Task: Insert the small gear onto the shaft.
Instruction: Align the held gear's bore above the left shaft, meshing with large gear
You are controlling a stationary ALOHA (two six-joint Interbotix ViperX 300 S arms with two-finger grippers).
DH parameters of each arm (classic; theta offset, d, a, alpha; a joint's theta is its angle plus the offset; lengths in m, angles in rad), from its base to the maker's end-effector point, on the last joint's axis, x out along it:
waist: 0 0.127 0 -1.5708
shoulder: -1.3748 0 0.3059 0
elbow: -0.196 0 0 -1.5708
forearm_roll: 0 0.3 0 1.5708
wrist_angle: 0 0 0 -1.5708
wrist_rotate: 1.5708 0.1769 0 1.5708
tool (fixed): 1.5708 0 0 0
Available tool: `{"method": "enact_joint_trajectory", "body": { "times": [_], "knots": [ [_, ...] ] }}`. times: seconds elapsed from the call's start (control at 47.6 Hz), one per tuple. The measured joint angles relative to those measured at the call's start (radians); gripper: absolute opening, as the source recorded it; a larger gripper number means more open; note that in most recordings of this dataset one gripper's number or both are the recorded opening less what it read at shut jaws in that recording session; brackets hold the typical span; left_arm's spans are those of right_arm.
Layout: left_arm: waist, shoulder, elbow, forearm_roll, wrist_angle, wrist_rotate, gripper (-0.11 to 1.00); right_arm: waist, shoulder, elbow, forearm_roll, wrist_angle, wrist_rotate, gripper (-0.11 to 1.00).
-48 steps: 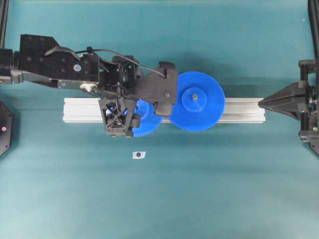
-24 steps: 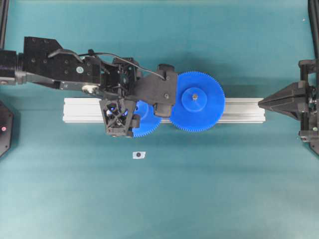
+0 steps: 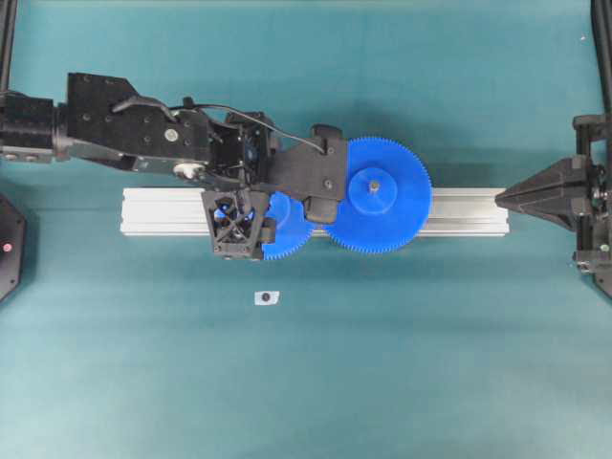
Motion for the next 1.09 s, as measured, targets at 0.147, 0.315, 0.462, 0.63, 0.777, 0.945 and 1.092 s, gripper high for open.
{"method": "enact_joint_trajectory", "body": {
  "times": [0.147, 0.315, 0.462, 0.63, 0.777, 0.945, 1.092],
  "knots": [
    [0.014, -0.002, 0.006, -0.003, -0.002, 0.005, 0.69, 0.0, 0.0, 0.0, 0.002, 0.0, 0.002, 0.05],
    [0.017, -0.002, 0.006, -0.003, -0.002, 0.034, 0.69, 0.0, 0.0, 0.0, 0.002, 0.0, 0.025, 0.05],
    [0.018, -0.002, 0.008, -0.003, 0.0, 0.037, 0.69, 0.0, 0.0, 0.0, 0.002, 0.0, 0.028, 0.05],
    [0.018, -0.002, 0.011, -0.003, -0.002, 0.037, 0.69, 0.0, 0.0, 0.002, 0.002, 0.0, 0.028, 0.05],
    [0.017, -0.002, 0.011, -0.003, 0.0, 0.037, 0.69, 0.0, 0.0, 0.002, 0.002, -0.002, 0.028, 0.05],
    [0.018, -0.008, 0.025, -0.003, -0.003, 0.037, 0.69, -0.002, 0.0, 0.0, 0.0, 0.0, 0.028, 0.05],
    [0.02, -0.017, 0.043, -0.003, -0.012, 0.037, 0.69, -0.002, 0.0, 0.0, 0.002, 0.0, 0.028, 0.05]
  ]
}}
